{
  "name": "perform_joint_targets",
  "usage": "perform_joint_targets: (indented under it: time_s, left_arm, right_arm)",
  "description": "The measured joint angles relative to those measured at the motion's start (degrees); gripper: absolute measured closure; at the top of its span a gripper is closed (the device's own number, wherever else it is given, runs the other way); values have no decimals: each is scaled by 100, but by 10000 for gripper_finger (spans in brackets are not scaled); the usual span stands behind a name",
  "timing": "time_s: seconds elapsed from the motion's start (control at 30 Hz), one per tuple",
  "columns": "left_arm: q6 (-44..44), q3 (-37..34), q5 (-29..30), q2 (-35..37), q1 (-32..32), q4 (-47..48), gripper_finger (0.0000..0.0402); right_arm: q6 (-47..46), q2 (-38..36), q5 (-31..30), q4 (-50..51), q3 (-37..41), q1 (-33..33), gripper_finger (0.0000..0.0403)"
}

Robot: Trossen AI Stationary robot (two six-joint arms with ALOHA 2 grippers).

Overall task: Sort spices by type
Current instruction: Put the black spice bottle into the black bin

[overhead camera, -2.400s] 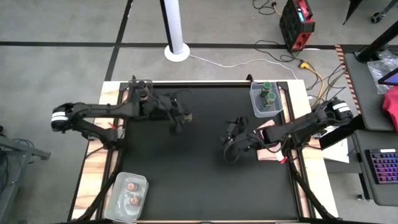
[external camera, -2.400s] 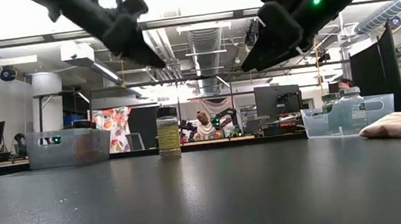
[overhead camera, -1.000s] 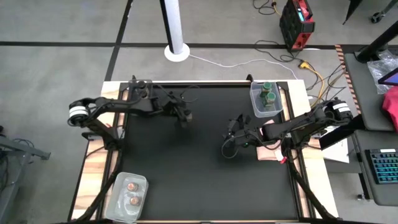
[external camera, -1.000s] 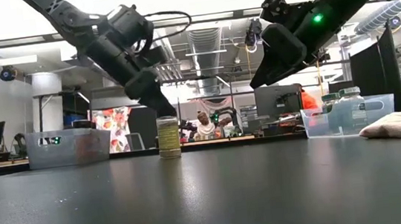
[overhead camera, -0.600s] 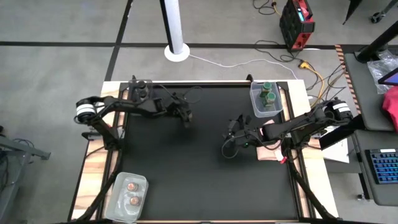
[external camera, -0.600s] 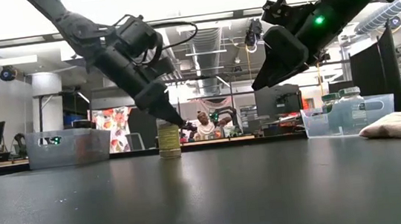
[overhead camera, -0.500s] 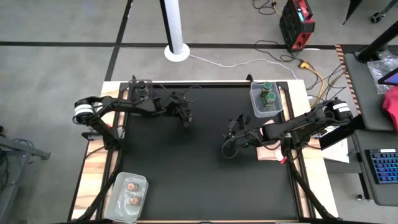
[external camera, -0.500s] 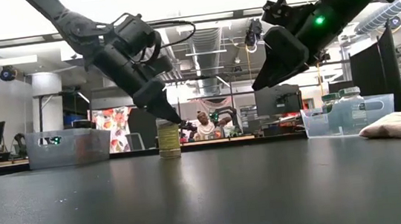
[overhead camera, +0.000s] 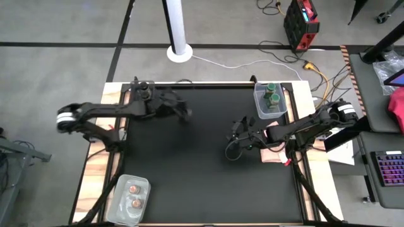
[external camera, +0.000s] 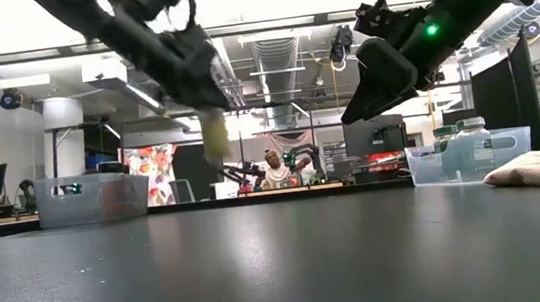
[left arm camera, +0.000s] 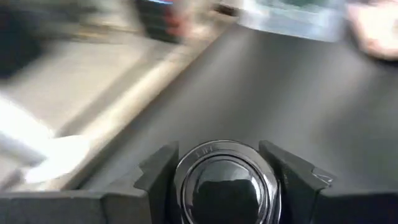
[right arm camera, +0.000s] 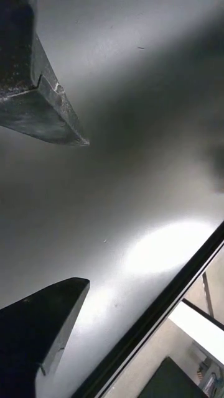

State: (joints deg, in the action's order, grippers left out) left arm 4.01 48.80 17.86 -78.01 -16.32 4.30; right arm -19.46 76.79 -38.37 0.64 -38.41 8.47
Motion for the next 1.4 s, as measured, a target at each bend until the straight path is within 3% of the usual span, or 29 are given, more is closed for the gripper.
perform_joint_targets:
  time_s: [0.07, 0.13, 0.33, 0.5, 0.73, 0.97, 1.13, 1.4]
  left_arm:
    - [259, -13, 1289, 456, 112, 418, 220]
    - [678, -20, 2089, 866, 140, 961, 220]
    - [2340, -22, 3175, 1794, -70, 2614, 220]
    - [3328, -76, 3770, 2055, -102, 3382, 220]
    - [4017, -85, 3857, 2258, -121, 4078, 220]
    - [5292, -92, 4027, 2573, -271, 5488, 220]
    - [5369, -217, 4034, 2577, -398, 5530, 220]
    - [5213, -859, 3547, 2566, -932, 4957, 220]
  right_arm:
    - [0, 0, -1, 1, 4, 0, 48]
    - [0, 0, 0, -4, 8, 0, 48]
    - [4, 0, -1, -4, 22, 0, 48]
    - [59, 2, 0, -41, 22, 0, 48]
    - [151, 2, 101, -177, 22, 0, 48]
    - [241, 9, 114, -290, 22, 0, 48]
    - [286, 9, 118, -310, 22, 0, 48]
    - [296, 9, 136, -310, 22, 0, 48]
